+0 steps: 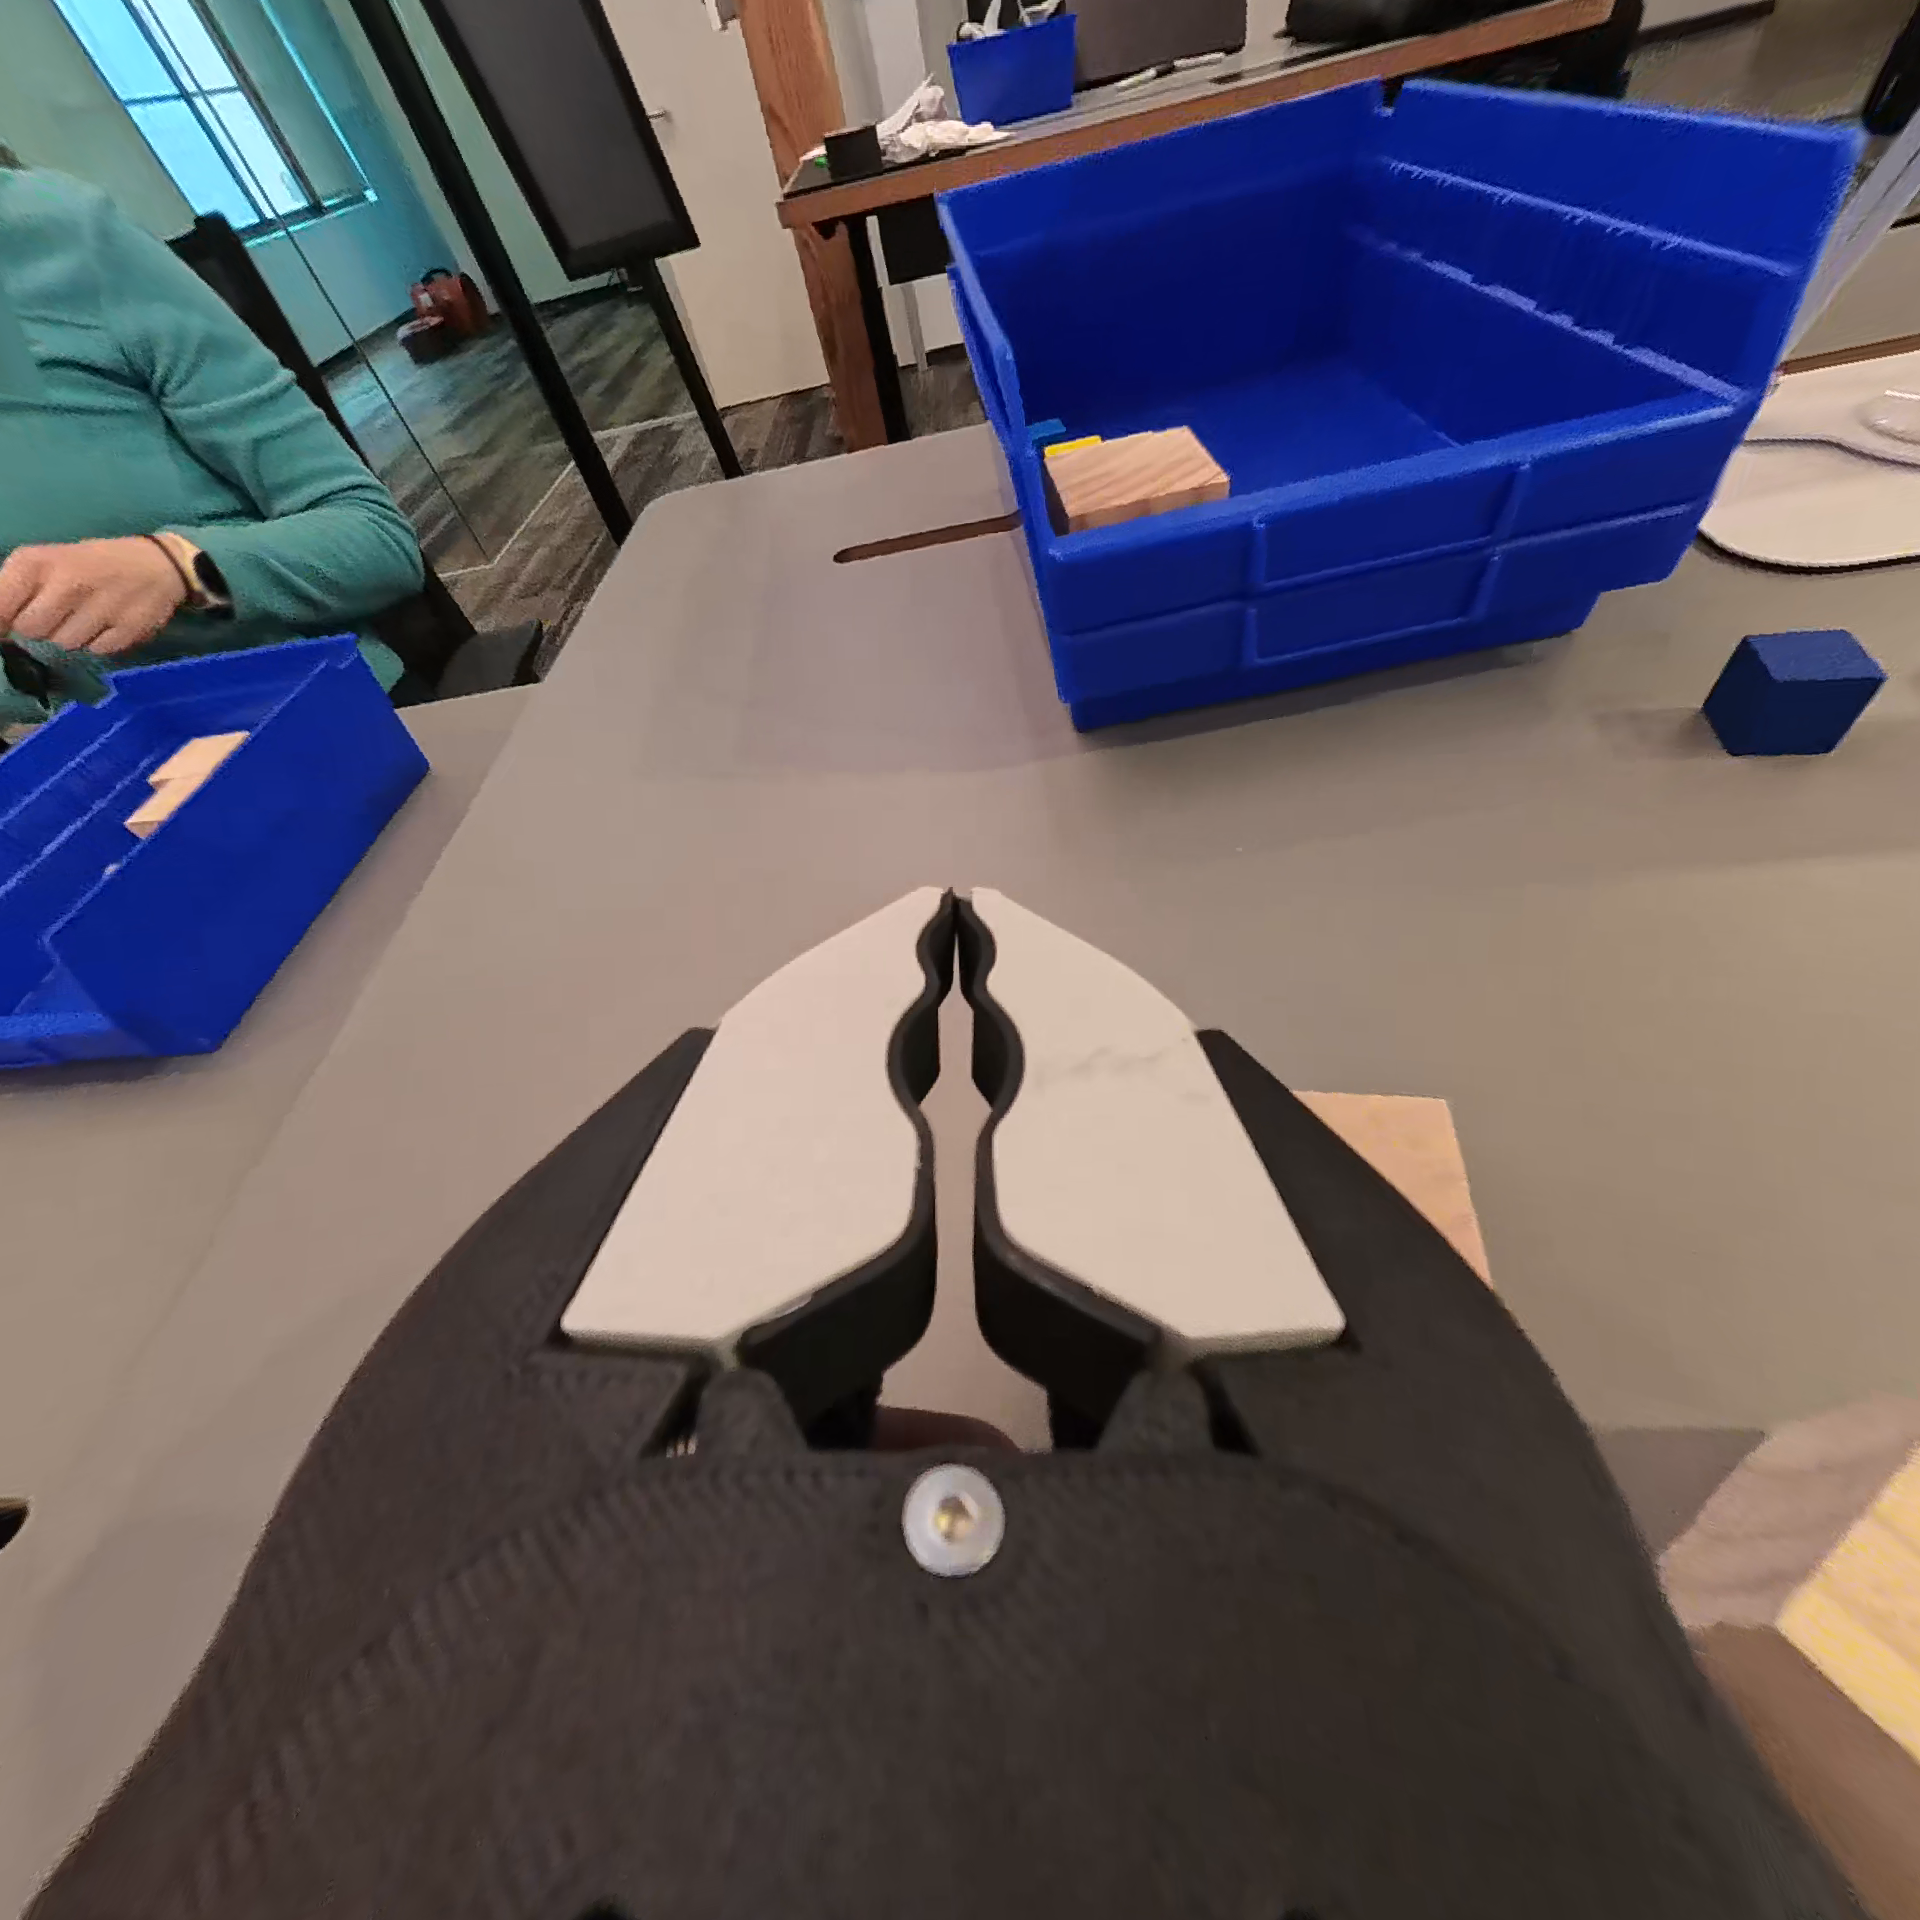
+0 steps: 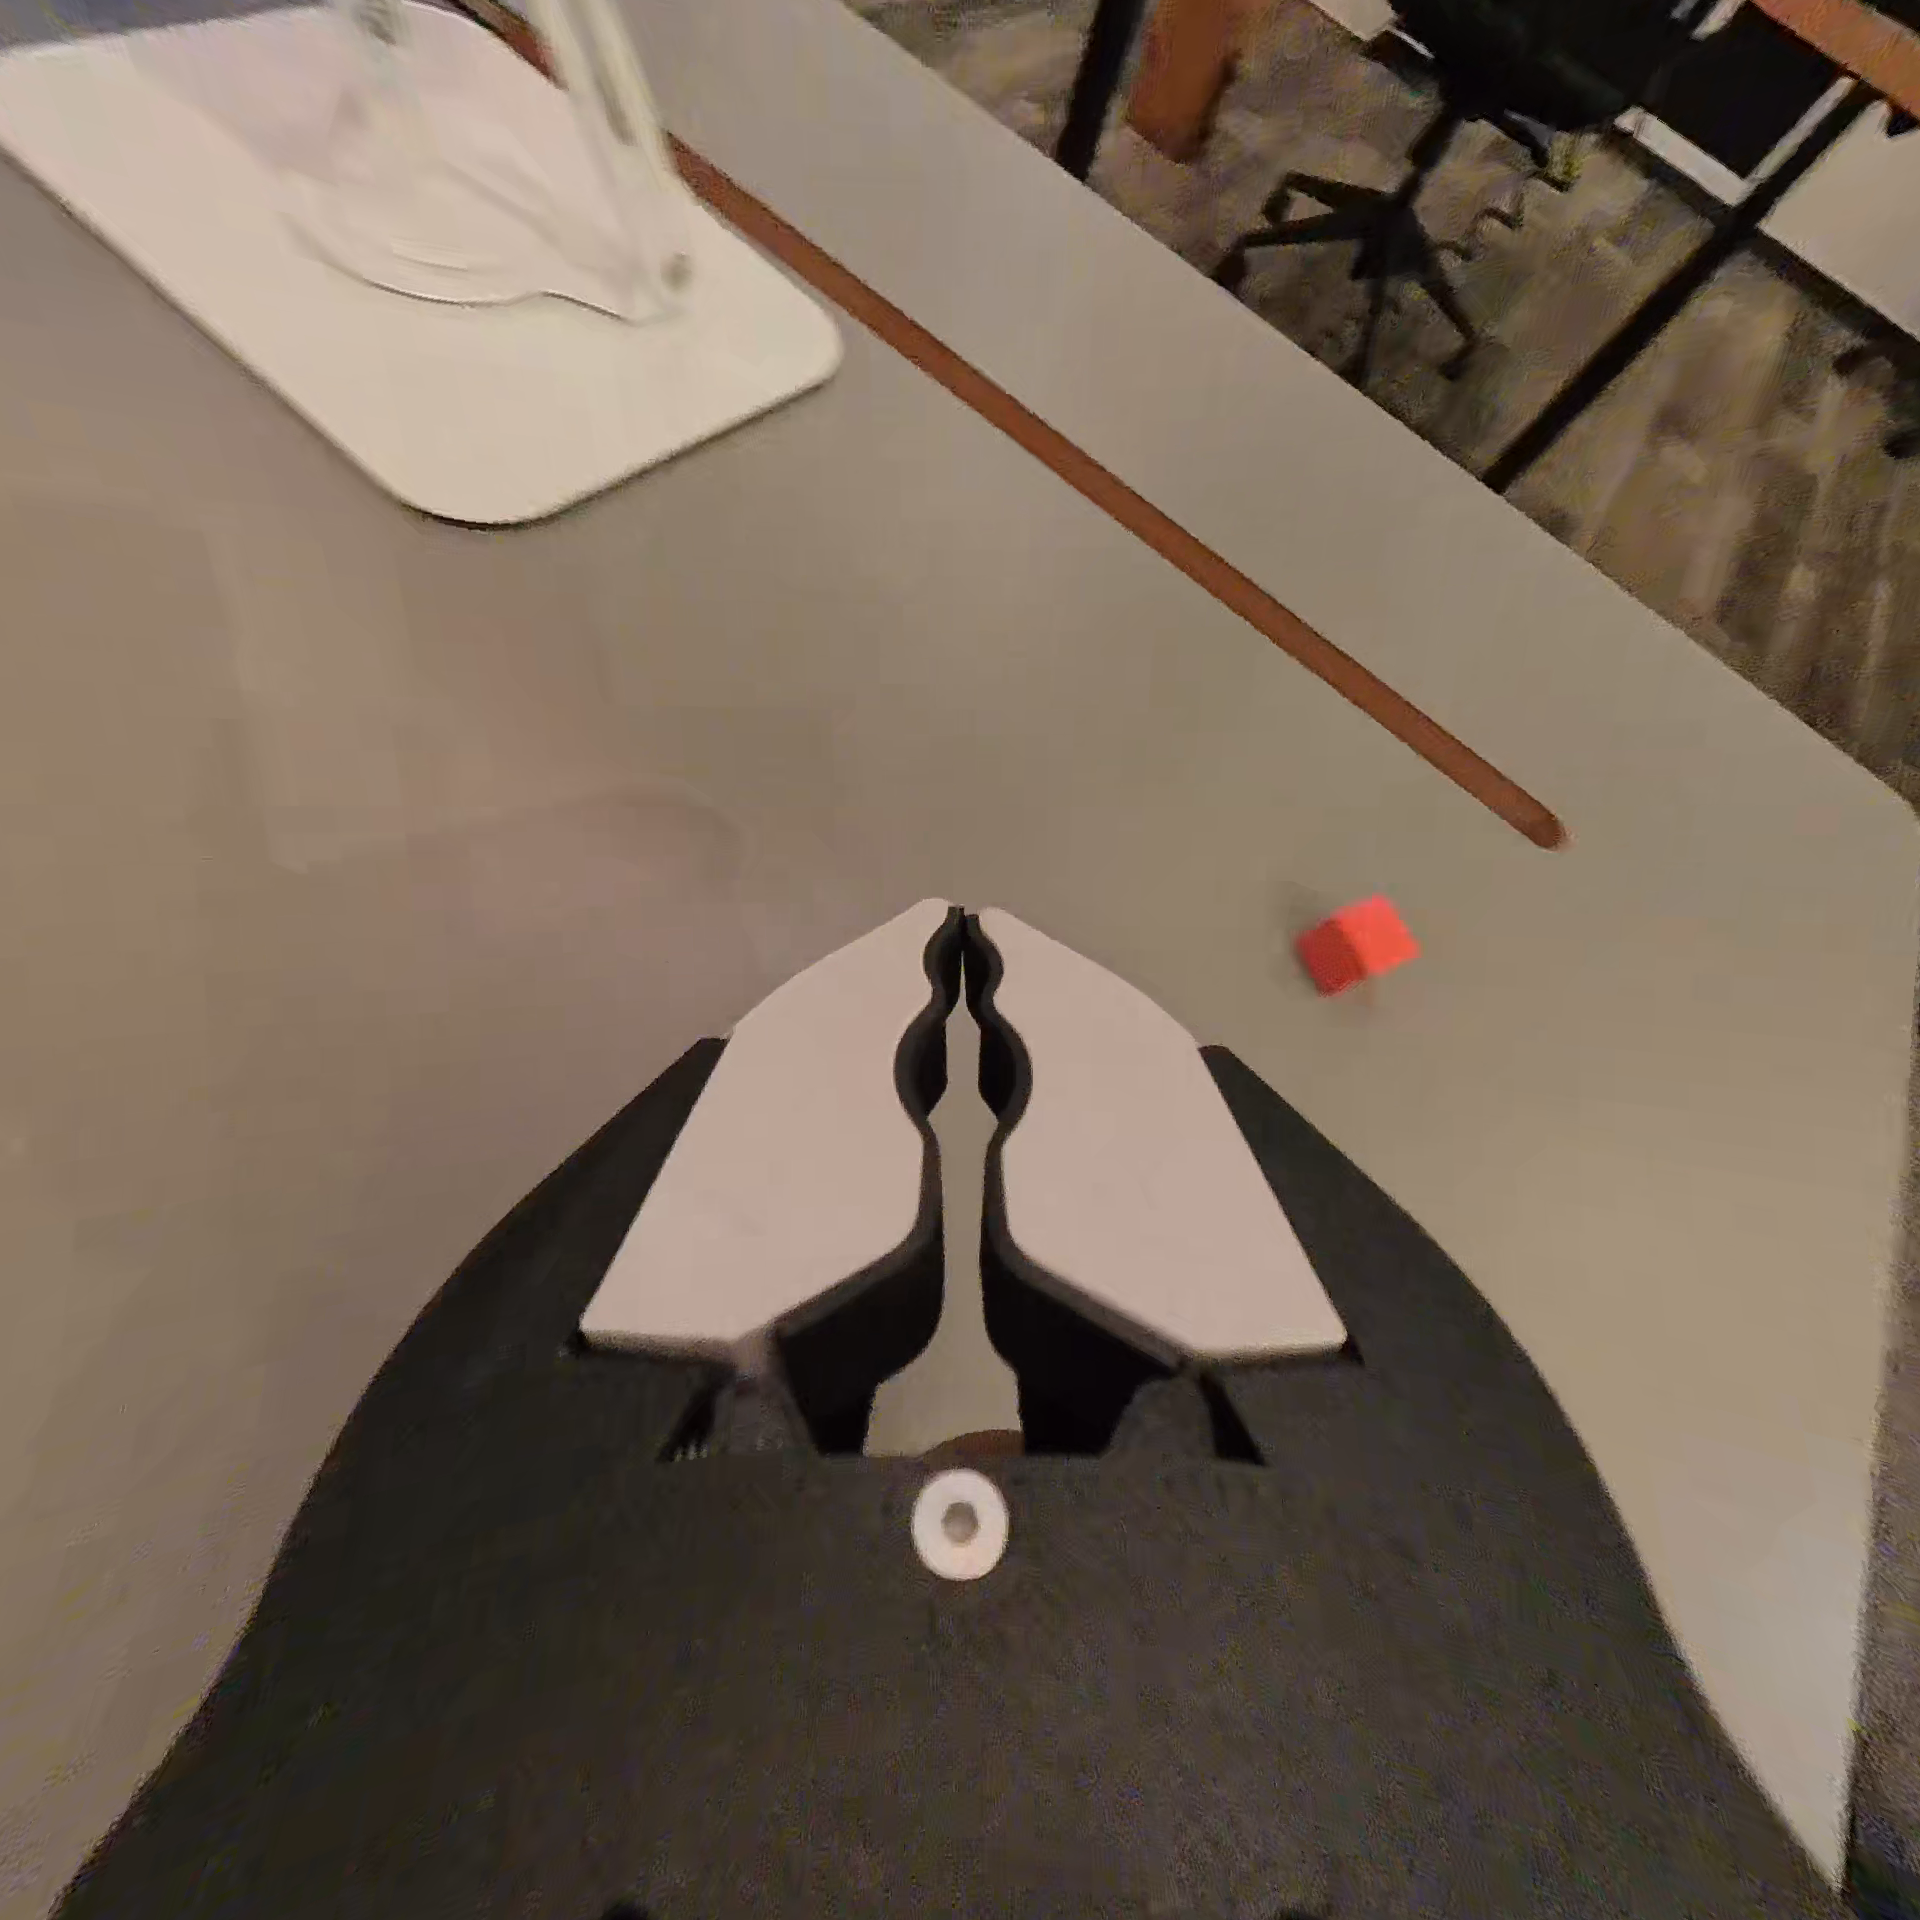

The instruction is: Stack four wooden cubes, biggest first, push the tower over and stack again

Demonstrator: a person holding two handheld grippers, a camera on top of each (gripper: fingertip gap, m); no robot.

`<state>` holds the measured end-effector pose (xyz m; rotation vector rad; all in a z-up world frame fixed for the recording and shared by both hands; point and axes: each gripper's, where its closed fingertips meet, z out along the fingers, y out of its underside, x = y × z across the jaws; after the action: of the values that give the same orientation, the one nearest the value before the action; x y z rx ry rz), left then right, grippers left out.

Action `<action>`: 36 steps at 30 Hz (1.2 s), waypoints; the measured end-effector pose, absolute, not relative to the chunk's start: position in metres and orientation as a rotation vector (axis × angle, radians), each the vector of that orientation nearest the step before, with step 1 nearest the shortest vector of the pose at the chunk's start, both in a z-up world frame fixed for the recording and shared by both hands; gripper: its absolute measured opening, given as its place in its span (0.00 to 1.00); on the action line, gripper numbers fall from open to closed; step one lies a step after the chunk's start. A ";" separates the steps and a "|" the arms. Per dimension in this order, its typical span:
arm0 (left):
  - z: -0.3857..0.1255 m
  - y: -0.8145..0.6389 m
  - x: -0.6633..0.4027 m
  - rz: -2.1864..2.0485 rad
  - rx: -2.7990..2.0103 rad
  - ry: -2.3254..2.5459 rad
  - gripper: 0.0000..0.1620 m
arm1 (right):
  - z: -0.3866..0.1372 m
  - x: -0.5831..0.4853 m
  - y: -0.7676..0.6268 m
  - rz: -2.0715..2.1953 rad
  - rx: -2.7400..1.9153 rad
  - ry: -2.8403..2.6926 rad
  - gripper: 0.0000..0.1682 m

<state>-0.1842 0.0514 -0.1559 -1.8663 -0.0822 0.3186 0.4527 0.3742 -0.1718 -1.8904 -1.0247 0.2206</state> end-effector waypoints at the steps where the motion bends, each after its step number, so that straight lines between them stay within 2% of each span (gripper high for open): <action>1: -0.153 0.048 -0.182 0.317 -1.867 -0.070 0.00 | -0.173 0.471 0.395 0.207 -1.883 -0.977 0.00; 3: -0.151 0.040 -0.175 0.298 -1.874 -0.044 0.00 | -0.180 0.495 0.426 0.264 -1.903 -0.914 0.03; 4: -0.150 0.034 -0.174 0.299 -1.880 -0.042 0.01 | -0.186 0.502 0.437 0.279 -1.926 -0.912 0.13; 8: -0.150 0.006 -0.166 0.294 -1.904 -0.007 0.11 | -0.207 0.505 0.468 0.371 -2.005 -0.955 0.37; 11: -0.144 -0.017 -0.158 0.226 -1.889 -0.009 0.18 | -0.228 0.500 0.482 0.431 -2.098 -1.007 0.39; 13: -0.144 -0.030 -0.150 0.161 -1.885 -0.010 0.22 | -0.231 0.497 0.491 0.423 -2.107 -1.027 0.38; 15: -0.147 -0.042 -0.142 0.123 -1.905 0.013 0.25 | -0.228 0.494 0.493 0.439 -2.083 -1.038 0.15; 22: -0.173 -0.060 -0.067 -0.065 -2.023 0.308 0.50 | -0.226 0.466 0.457 0.495 -2.009 -1.183 0.13; 24: -0.188 -0.057 -0.055 -0.028 -2.098 0.379 0.60 | -0.228 0.454 0.443 0.487 -1.993 -1.245 0.13; 25: -0.195 -0.054 -0.048 -0.014 -2.125 0.425 0.62 | -0.228 0.447 0.436 0.499 -1.980 -1.266 0.13; 28: -0.214 -0.037 -0.034 0.019 -2.166 0.534 0.60 | -0.229 0.427 0.417 0.534 -1.948 -1.329 0.13; 31: -0.218 -0.017 -0.032 0.054 -2.170 0.592 0.45 | -0.228 0.412 0.403 0.535 -1.916 -1.391 0.13; 36: -0.217 0.022 0.016 -0.056 -2.132 0.707 0.44 | -0.227 0.382 0.368 0.627 -1.856 -1.480 0.13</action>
<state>0.0162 0.0223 -0.2167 -2.1321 0.7067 -0.0562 0.3822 0.3676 -0.2267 -1.8563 -1.4795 0.6267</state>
